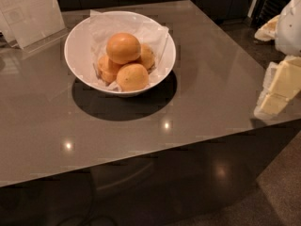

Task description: Pick orange from white bowl

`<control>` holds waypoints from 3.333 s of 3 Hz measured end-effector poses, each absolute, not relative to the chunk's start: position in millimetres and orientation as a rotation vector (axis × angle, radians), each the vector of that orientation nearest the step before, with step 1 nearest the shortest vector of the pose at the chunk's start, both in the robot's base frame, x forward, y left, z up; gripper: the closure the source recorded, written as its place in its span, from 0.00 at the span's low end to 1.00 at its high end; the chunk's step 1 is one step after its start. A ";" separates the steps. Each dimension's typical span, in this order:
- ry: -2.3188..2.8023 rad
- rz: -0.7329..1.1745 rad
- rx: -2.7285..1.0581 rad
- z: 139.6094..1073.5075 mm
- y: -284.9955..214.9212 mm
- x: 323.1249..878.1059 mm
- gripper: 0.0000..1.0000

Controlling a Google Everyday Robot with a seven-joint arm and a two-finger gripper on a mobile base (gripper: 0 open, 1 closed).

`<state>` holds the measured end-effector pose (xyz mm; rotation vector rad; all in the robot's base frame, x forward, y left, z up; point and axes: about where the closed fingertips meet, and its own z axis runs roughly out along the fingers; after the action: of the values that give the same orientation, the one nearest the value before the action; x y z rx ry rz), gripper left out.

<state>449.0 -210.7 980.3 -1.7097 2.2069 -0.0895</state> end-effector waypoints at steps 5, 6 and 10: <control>1.841 0.244 -1.884 983.4 -81.7 554.1 0.00; 1.784 0.341 -1.945 967.3 -40.0 583.7 0.00; 1.663 0.521 -1.994 934.1 36.5 631.6 0.00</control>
Offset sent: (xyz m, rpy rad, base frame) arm 0.1047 0.1192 0.0234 0.2349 -0.0092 0.3020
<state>631.6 36.5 934.1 -1.9945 1.6629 0.5207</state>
